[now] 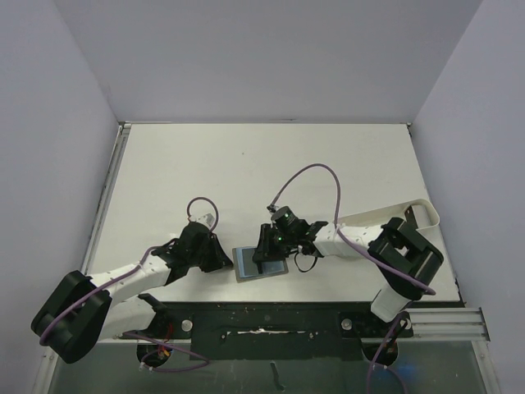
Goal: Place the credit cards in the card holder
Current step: Insert the credit card into the card holder.
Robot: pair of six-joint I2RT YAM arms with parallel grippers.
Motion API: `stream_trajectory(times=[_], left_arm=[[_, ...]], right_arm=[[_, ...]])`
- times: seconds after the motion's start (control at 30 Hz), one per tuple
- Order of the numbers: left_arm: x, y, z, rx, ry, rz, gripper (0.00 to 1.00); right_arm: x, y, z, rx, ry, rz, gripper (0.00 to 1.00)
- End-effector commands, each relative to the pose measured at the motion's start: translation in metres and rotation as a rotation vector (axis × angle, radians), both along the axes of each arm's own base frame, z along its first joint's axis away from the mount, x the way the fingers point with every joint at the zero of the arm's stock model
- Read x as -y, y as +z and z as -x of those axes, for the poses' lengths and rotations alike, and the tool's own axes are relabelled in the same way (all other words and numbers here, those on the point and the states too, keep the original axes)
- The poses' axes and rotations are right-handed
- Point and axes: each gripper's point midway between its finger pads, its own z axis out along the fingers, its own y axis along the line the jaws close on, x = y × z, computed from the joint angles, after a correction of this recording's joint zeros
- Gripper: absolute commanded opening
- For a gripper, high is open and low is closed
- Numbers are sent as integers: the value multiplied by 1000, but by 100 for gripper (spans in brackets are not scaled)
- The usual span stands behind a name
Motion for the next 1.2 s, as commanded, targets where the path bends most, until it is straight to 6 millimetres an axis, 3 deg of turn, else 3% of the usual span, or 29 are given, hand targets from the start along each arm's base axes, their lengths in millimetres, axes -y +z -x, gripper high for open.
stream_trajectory(times=[0.0,0.23,0.5,0.8,1.03,1.17], left_arm=[[10,10,-8,45,-14,38,0],[11,12,-10,51,-13,42,0],[14,11,-12,49,-20,43,0],[8,13,-16,59,-22,-5,1],[8,24,-21,95,-20,-7,13],[11,41,-26,144,-29,16,27]], right_arm=[[-6,3,-1,31,32,20,30],[-3,8,-5,52,32,43,30],[-19,2,-1,52,109,44,28],[-3,6,-9,87,90,130,33],[9,28,-15,123,105,153,43],[17,49,-22,171,116,162,46]])
